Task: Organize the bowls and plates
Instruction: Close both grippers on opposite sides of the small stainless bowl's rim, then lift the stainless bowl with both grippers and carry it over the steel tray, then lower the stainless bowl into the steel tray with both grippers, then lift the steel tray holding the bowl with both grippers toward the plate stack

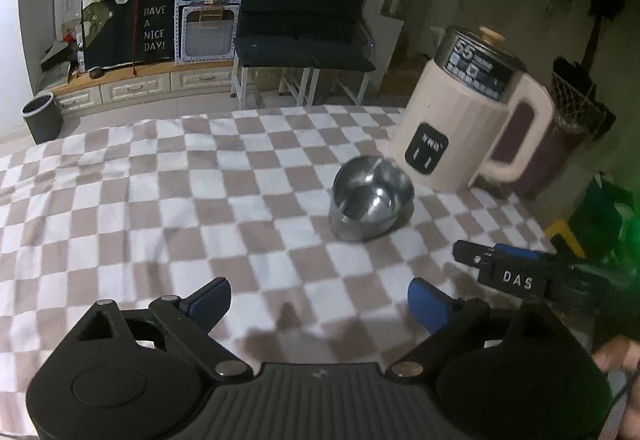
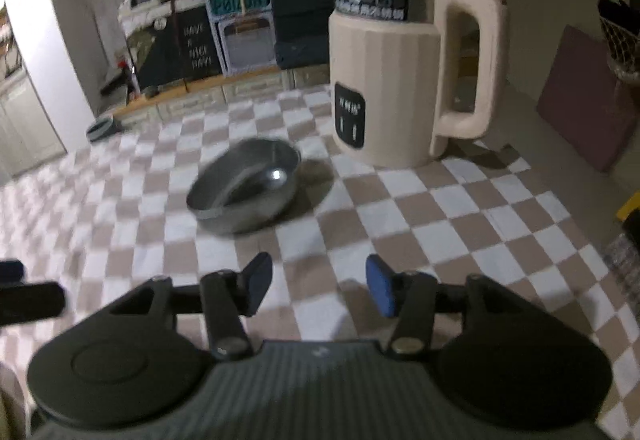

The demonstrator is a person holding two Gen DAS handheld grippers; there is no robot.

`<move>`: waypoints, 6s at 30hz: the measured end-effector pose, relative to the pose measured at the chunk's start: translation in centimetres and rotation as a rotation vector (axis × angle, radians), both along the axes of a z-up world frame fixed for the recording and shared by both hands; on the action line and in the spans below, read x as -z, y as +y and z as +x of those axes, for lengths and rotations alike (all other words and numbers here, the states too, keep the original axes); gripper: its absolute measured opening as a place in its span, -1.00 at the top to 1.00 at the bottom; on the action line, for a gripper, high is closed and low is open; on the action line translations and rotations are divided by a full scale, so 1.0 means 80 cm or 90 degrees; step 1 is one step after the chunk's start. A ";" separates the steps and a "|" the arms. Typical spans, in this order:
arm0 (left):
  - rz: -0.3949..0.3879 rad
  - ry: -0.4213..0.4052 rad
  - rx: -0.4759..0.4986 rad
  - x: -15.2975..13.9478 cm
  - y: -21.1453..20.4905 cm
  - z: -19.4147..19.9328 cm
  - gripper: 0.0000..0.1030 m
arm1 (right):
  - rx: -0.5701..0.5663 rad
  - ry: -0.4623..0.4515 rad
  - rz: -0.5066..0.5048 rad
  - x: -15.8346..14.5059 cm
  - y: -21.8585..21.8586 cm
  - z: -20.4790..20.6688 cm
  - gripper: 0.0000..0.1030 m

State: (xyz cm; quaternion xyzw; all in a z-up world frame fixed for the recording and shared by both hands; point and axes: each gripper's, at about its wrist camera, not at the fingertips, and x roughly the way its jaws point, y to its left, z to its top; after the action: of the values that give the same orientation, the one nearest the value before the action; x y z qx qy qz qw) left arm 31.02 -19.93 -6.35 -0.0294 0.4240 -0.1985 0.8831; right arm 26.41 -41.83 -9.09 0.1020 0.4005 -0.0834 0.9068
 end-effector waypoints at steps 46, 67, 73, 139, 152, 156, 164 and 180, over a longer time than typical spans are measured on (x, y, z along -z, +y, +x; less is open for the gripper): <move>-0.002 0.060 -0.016 0.076 -0.052 0.110 0.91 | 0.012 -0.003 0.053 0.050 0.010 0.079 0.82; -0.004 0.025 -0.022 -0.013 0.064 -0.039 0.89 | -0.164 -0.036 0.010 -0.064 0.123 -0.015 0.82; -0.008 0.035 -0.007 -0.026 0.085 -0.100 0.85 | -0.192 -0.034 0.012 -0.085 0.145 -0.068 0.82; -0.002 0.114 0.019 0.015 0.136 -0.158 0.44 | -0.212 0.113 0.001 -0.048 0.155 -0.140 0.52; 0.026 0.128 0.025 0.031 0.132 -0.148 0.46 | -0.252 0.204 0.011 -0.008 0.154 -0.133 0.62; 0.029 0.133 0.024 0.033 0.130 -0.145 0.46 | -0.256 0.202 0.035 -0.006 0.147 -0.131 0.71; 0.031 0.143 0.038 0.040 0.118 -0.143 0.47 | -0.249 0.198 0.109 0.002 0.124 -0.132 0.72; 0.038 0.162 0.057 0.049 0.106 -0.147 0.74 | -0.269 0.205 0.125 0.014 0.125 -0.127 0.81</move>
State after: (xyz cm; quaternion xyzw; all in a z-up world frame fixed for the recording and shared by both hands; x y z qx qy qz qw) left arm 19.27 -11.43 -10.28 -0.0090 0.5391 -0.2200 0.8129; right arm 16.26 -31.82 -10.23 0.0892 0.5582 0.1312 0.8144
